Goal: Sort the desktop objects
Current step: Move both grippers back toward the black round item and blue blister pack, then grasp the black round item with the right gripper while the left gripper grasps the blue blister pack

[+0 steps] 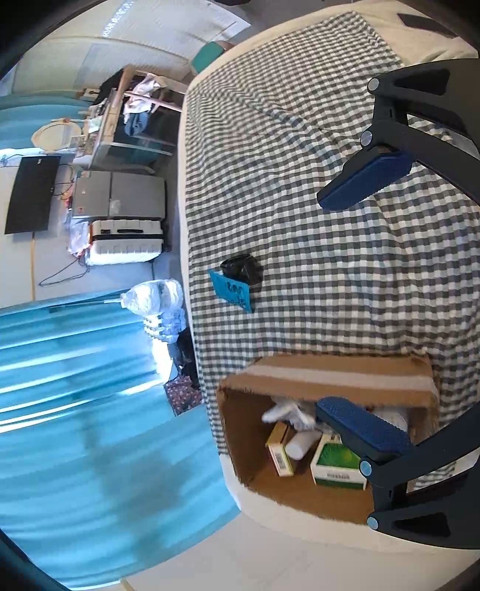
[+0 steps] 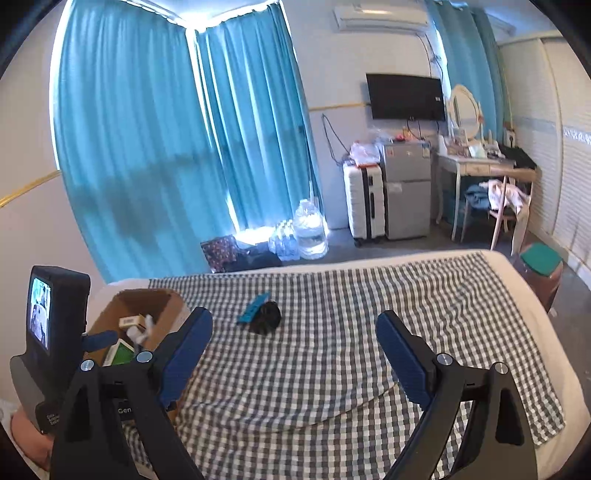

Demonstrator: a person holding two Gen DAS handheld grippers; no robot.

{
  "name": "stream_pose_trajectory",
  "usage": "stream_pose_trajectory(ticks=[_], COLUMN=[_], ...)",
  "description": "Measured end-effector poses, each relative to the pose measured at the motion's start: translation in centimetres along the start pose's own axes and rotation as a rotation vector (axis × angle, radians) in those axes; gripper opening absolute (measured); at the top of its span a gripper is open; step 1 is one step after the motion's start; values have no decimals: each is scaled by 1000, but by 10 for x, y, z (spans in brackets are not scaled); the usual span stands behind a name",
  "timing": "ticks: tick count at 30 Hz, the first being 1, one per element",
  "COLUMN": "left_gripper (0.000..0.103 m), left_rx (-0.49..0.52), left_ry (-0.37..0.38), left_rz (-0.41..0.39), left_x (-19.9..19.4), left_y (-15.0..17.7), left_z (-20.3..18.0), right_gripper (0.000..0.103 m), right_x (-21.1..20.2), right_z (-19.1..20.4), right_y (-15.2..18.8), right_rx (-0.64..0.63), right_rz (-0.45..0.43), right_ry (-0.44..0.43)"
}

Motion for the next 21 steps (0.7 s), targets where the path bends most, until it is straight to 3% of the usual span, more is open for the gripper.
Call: stream_pose_trajectory(ticks=[8, 13, 21], left_gripper=[103, 103, 103], left_rx=[-36, -38, -17], left_ry=[-11, -6, -62], left_rz=[63, 103, 161], left_x=[65, 113, 191], left_y=[-8, -17, -32], left_z=[-11, -12, 9], right_gripper=[91, 91, 91], right_x=[64, 106, 189], right_z=[-30, -44, -52], right_y=[13, 20, 32], right_rx=[9, 25, 88], right_rz=[105, 169, 254], right_ry=[19, -1, -76])
Point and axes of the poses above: each gripper's, at about its wrist camera, not at the fingertips, and x roughly the way its jaws point, z to its left, y to its underside, the point moved 2 cm from there along x, roughly the way its jaws point, and after that the axes turned 14 degrees about x, right-handed, at the moved point
